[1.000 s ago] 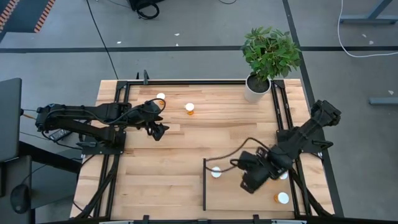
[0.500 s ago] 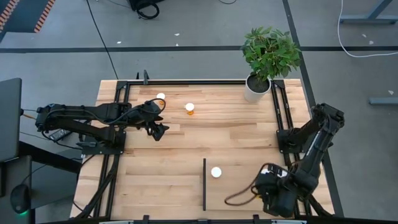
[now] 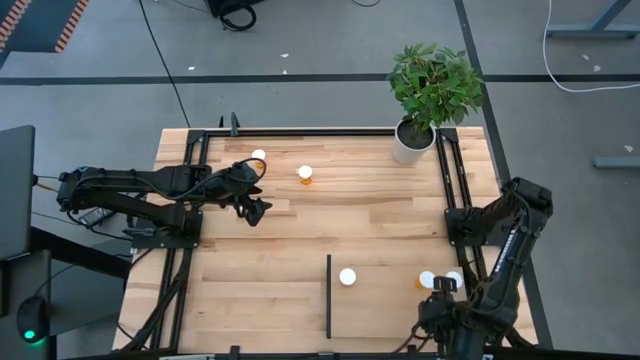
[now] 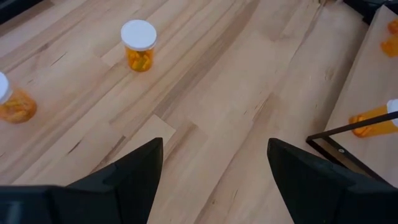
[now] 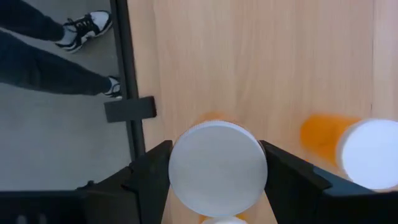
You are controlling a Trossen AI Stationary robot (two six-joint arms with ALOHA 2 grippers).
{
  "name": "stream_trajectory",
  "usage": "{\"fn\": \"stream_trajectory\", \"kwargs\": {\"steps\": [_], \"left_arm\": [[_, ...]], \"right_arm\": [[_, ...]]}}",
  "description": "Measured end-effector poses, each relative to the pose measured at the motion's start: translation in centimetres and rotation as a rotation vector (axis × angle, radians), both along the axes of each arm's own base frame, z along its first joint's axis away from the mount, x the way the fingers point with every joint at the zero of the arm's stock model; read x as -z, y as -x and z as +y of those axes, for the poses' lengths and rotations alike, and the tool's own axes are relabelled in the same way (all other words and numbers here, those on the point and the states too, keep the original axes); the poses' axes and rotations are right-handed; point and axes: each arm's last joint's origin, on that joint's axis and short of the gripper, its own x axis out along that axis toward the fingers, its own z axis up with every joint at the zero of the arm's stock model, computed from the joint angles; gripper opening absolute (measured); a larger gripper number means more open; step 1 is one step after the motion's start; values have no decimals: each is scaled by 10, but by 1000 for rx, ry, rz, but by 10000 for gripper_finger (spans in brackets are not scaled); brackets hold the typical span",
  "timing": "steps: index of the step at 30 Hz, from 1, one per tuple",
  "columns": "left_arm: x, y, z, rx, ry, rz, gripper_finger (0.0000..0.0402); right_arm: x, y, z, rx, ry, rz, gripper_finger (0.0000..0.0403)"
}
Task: Pick and place medicine bottles onto shelf by color
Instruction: Put the orange pill bottle on the shelf aligned with the other orange pill bottles
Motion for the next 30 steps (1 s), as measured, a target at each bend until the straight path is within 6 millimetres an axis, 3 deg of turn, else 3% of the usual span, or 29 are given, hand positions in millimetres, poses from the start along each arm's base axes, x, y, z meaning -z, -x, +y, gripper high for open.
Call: {"fn": "stream_trajectory", "kwargs": {"steps": [10, 30], "left_arm": [[0, 0, 0, -1, 1, 0, 293], [0, 0, 0, -3, 4, -1, 293]], "right_arm": [[22, -7, 7, 32, 54, 41, 233], [27, -6, 4, 126, 56, 57, 261]]}}
